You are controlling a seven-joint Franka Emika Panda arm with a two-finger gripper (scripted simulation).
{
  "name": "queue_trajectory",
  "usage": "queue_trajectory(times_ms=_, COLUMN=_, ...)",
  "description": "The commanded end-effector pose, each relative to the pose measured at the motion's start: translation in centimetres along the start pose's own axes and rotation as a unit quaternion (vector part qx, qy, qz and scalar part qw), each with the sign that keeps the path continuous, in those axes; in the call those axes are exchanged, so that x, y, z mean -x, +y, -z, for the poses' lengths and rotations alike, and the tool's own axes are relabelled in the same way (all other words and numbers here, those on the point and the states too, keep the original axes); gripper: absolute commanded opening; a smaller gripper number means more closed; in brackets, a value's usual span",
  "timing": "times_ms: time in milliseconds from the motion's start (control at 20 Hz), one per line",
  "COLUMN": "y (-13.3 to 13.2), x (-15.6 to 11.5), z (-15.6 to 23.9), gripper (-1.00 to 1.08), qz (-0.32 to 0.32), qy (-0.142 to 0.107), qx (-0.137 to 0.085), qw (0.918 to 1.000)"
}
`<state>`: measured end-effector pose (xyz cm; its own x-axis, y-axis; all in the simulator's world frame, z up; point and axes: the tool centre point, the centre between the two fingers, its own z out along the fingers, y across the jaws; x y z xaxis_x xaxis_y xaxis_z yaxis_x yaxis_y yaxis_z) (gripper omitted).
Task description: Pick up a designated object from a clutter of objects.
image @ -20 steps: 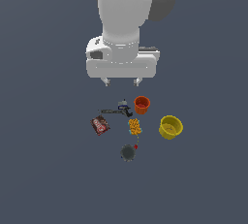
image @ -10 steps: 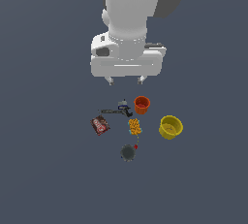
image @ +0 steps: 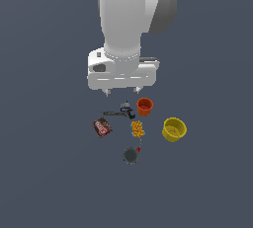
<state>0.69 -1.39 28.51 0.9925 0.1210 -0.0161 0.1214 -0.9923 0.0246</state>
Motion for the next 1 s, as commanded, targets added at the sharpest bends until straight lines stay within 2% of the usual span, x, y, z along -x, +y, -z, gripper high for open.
queue_trajectory(times_ms=0, y=0.9, x=-0.2, z=-1.6, gripper=1.0, qz=0.016, qy=-0.001, qx=0.003, qw=0.9999)
queue_trajectory(times_ms=400, y=4.9, x=-0.6, z=-8.7, gripper=1.0, qz=0.09, qy=-0.003, qx=0.008, qw=0.9959)
queue_trajectory(times_ms=950, y=9.2, x=0.7, z=-18.2, gripper=1.0, qz=0.196, qy=0.003, qx=-0.001, qw=0.9807)
